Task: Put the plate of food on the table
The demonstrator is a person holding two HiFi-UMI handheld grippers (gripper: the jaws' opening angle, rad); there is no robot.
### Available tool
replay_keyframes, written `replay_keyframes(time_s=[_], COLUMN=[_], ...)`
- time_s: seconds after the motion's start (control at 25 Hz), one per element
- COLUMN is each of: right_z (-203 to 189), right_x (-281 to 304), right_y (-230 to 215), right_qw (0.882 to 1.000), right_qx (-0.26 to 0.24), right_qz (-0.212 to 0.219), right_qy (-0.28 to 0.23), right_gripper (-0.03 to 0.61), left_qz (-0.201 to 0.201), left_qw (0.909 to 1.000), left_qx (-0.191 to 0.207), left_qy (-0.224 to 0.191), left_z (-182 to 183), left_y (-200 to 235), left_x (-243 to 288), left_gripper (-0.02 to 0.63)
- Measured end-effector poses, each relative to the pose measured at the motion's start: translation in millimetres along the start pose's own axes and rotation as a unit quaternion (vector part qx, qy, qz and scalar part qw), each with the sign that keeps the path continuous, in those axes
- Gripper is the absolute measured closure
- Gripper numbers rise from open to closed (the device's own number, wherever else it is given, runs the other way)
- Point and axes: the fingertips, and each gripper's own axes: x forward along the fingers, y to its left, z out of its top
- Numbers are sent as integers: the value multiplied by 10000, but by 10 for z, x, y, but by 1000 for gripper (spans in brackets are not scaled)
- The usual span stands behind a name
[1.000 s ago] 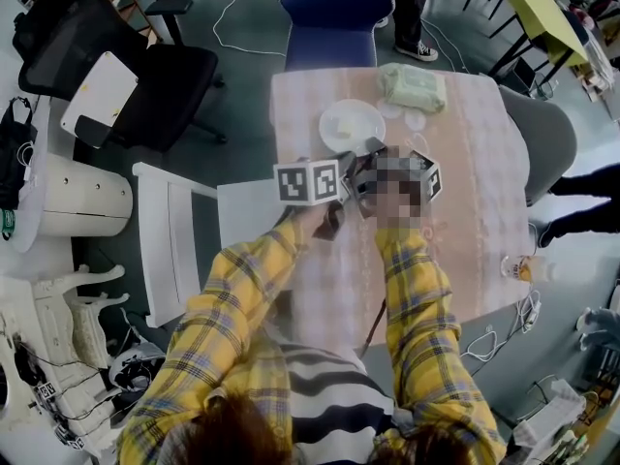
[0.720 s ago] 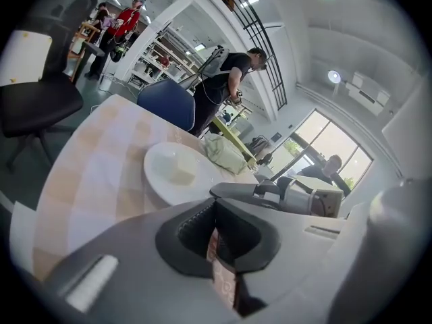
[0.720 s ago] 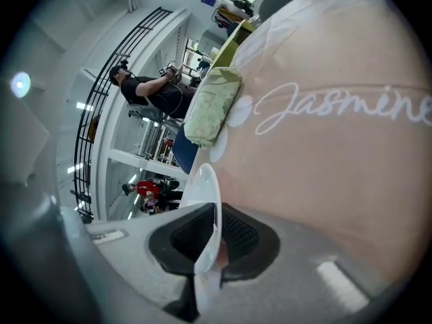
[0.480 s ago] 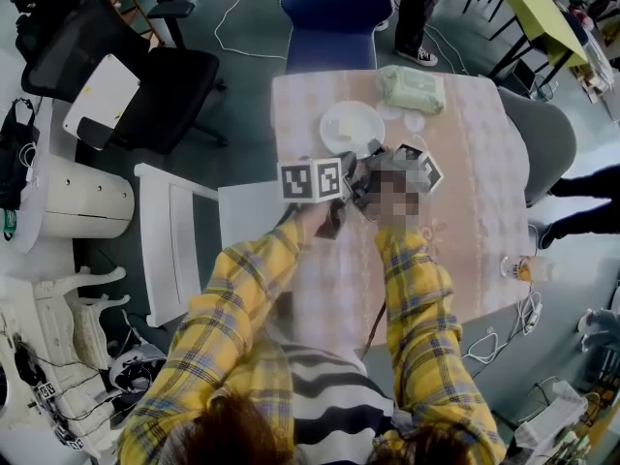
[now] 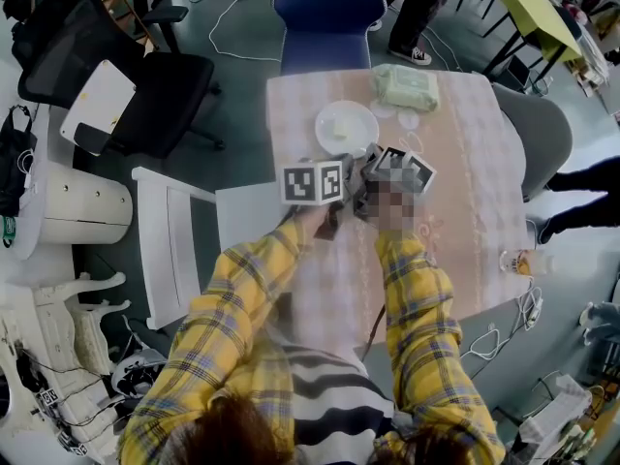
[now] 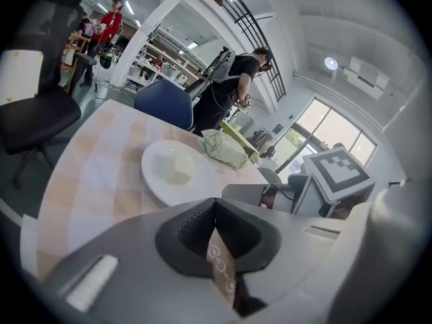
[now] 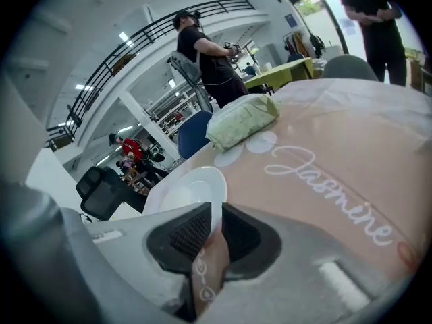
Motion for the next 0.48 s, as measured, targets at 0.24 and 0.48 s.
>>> replay_keyframes(time_s=[0.24,0.48], right_z=[-104,-245], right_x=[-96,-202], right_y=[89,203], right_qw=[9996,9977], right_qx=[-261,-619], right_qz=[127,267], right_qy=[16,-117], right_gripper=[540,565], left_qz=[-11,-17], left_qw=[10000,9998], left_qx=[82,171], left_qy=[55,65], left_z=[-50,-68], left_y=[-11,29], left_x=[-49,-199], left_gripper=[615,615])
